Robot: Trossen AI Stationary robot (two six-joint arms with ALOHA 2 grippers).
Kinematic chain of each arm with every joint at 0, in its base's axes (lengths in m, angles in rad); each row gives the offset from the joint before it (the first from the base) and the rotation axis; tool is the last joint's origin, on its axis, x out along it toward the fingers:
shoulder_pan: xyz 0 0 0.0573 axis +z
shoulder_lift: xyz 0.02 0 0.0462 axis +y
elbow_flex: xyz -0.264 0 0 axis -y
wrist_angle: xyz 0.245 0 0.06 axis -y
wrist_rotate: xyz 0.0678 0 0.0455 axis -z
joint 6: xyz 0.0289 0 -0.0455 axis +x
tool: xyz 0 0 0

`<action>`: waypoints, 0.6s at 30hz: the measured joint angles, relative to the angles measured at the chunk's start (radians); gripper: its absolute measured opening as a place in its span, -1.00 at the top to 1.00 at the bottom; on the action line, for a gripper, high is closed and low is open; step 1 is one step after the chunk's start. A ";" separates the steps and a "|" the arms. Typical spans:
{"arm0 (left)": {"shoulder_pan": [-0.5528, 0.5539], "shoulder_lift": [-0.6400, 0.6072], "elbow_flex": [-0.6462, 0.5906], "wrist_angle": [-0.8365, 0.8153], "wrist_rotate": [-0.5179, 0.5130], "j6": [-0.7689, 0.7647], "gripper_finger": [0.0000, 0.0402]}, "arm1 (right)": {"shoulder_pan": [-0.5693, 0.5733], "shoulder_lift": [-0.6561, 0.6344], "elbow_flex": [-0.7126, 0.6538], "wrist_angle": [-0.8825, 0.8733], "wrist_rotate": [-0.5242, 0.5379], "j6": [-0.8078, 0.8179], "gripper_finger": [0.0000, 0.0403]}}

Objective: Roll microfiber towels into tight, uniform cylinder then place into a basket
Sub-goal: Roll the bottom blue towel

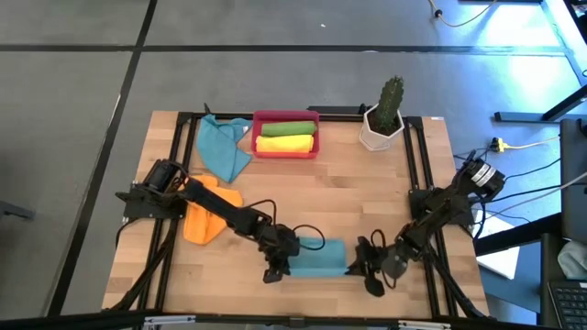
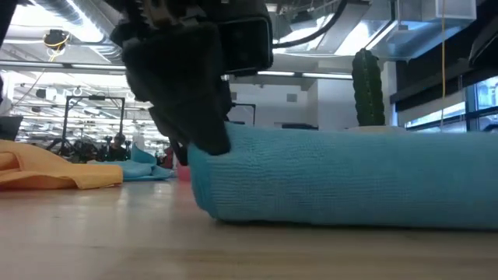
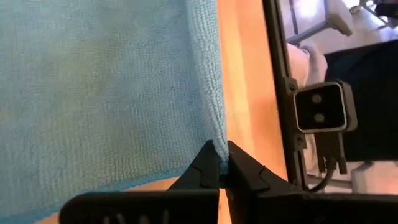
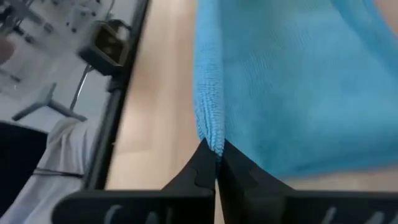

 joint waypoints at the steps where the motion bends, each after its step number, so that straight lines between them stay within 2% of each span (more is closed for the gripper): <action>1: 0.006 0.000 0.000 -0.002 0.000 -0.007 1.00 | -0.003 0.003 -0.012 0.013 0.000 0.021 0.99; 7: 0.052 0.001 -0.002 -0.018 0.040 -0.013 1.00 | -0.012 0.004 -0.029 0.035 0.005 0.110 0.99; 13: 0.089 0.001 -0.002 -0.042 0.121 -0.012 1.00 | -0.040 0.004 -0.029 0.018 -0.009 0.202 0.99; 18: 0.122 0.001 -0.002 -0.107 0.133 -0.010 1.00 | -0.092 0.004 -0.028 -0.037 -0.036 0.238 0.99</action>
